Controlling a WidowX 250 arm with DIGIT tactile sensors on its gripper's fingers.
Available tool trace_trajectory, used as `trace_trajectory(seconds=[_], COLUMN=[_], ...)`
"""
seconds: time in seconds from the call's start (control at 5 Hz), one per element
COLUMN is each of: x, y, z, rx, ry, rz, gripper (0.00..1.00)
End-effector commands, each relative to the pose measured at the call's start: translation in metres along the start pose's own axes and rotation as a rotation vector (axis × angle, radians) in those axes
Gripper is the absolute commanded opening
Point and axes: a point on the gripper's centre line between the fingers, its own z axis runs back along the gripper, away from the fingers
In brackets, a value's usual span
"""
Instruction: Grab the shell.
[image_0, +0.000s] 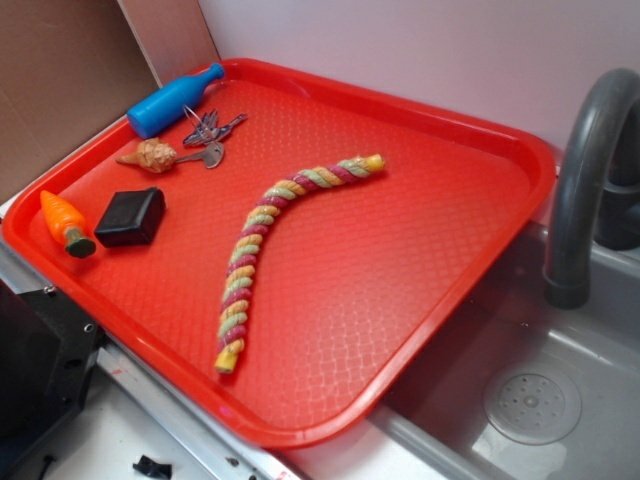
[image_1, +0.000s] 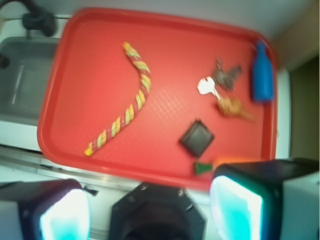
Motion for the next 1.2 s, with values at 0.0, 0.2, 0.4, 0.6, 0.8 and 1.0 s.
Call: trace_trajectory(seconds=[0.0,0.2,0.4,0.6,0.8,1.0], x=[0.033,0.048,0.059,0.062,0.062,0.06], y=[0.049,0.077,0.093,0.102,0.114,0.124], z=[-0.03,-0.05,-0.07,-0.094,-0.115,-0.131], rx=[-0.111,-0.091,-0.072,-0.038,0.009,0.005], ry=[-0.042,-0.045,-0.043,-0.017,-0.012,0.007], rz=[-0.275,-0.446,-0.51,-0.574,-0.542,-0.541], gripper=[1.0,1.0,1.0,1.0,1.0,1.0])
